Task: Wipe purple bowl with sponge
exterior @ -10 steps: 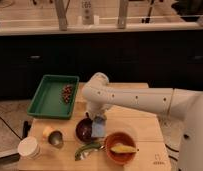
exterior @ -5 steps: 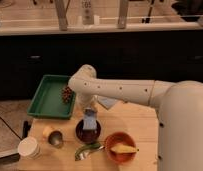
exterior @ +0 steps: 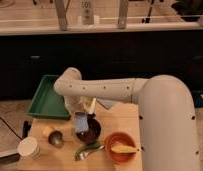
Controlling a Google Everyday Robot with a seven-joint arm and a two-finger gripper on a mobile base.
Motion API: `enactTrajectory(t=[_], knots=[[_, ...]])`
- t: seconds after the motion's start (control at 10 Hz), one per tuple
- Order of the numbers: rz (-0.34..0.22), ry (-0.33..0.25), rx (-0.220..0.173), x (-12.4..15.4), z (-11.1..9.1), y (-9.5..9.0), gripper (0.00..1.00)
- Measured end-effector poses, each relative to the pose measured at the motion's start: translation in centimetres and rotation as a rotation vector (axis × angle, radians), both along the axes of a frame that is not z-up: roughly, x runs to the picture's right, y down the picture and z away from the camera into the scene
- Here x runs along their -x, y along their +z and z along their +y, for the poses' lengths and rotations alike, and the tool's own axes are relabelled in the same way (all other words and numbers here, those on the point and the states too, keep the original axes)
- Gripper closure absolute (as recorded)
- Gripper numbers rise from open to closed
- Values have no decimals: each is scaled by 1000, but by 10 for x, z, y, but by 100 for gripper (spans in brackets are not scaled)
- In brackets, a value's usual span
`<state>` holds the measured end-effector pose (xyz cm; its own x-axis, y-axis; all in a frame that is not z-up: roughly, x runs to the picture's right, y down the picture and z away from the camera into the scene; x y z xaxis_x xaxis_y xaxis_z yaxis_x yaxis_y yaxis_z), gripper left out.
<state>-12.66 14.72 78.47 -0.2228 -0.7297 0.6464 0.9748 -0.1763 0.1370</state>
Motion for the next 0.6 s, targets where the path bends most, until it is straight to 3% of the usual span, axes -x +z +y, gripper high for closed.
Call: enactTrajectory(t=[0.3, 0.6], knots=[[-29, -38, 20, 2, 32, -15, 100], [-39, -44, 53, -15, 66, -25, 100]])
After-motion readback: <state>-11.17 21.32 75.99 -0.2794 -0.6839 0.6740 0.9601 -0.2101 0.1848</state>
